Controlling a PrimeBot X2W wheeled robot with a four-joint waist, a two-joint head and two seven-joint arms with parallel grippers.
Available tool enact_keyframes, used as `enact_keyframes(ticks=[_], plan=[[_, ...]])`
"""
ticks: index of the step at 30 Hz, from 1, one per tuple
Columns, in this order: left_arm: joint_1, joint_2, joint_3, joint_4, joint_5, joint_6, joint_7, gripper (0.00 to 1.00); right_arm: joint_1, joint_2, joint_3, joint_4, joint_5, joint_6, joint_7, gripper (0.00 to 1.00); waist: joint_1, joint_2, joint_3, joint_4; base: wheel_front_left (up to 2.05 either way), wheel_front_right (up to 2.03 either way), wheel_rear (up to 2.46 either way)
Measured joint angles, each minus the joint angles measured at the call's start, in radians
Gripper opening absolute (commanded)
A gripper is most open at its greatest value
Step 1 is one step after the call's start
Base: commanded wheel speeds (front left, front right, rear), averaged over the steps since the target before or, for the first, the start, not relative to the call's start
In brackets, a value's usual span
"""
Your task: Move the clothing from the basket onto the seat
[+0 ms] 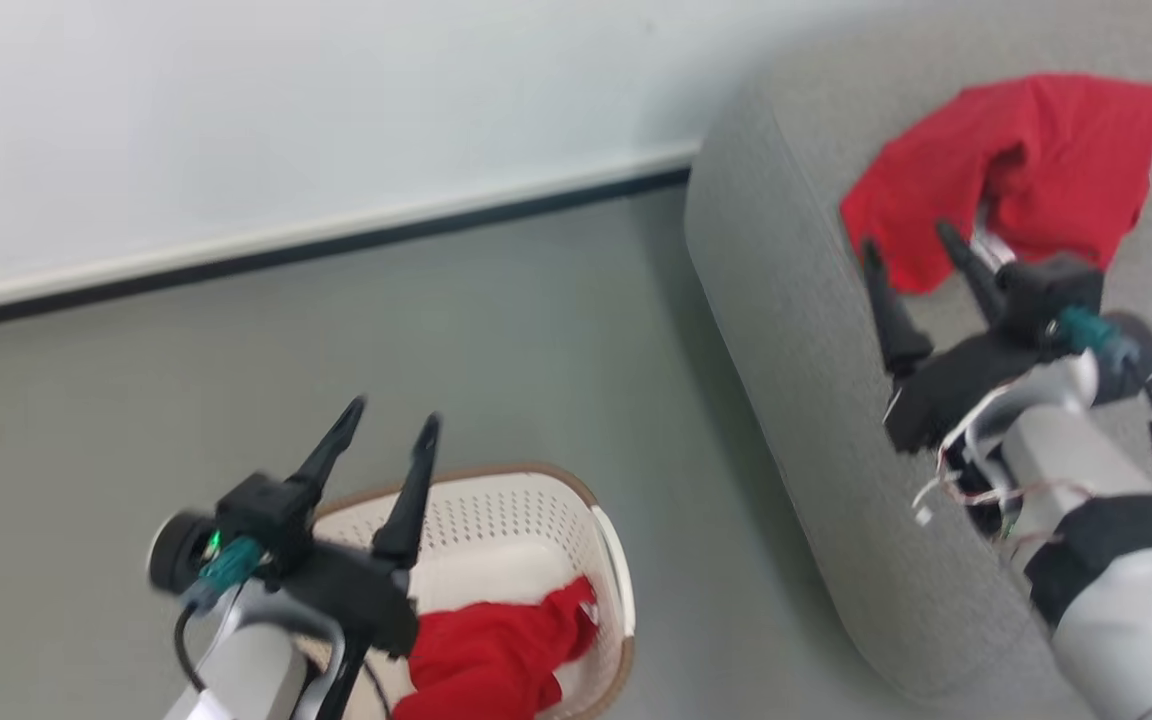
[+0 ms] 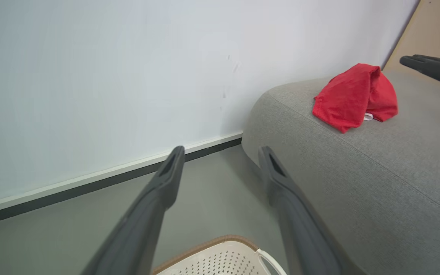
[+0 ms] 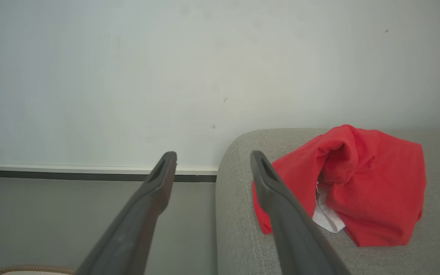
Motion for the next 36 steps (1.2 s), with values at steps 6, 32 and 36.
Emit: enact_keyframes(ticks=[6, 32, 36], plan=[[0.107, 0.01, 0.051, 0.008, -0.022, 0.031, 0.0, 1.0, 0.134, 0.013, -0.007, -0.058, 0.0, -0.021, 0.0, 1.0, 0.0, 0.0, -0.086, 0.044, 0.0, 0.0, 0.0], [0.426, 0.057, 0.296, -0.225, -0.018, 0.12, 0.0, 1.0, 0.538, 0.062, -0.032, -0.44, -0.041, -0.131, 0.0, 1.0, 0.0002, 0.0002, -0.223, 0.136, 0.0, 0.0, 0.0], [0.464, 0.057, 0.324, -0.254, -0.01, 0.122, 0.0, 1.0, 0.582, 0.055, -0.047, -0.495, -0.049, -0.141, 0.0, 1.0, 0.0002, 0.0002, -0.222, 0.13, 0.0, 0.0, 0.0]])
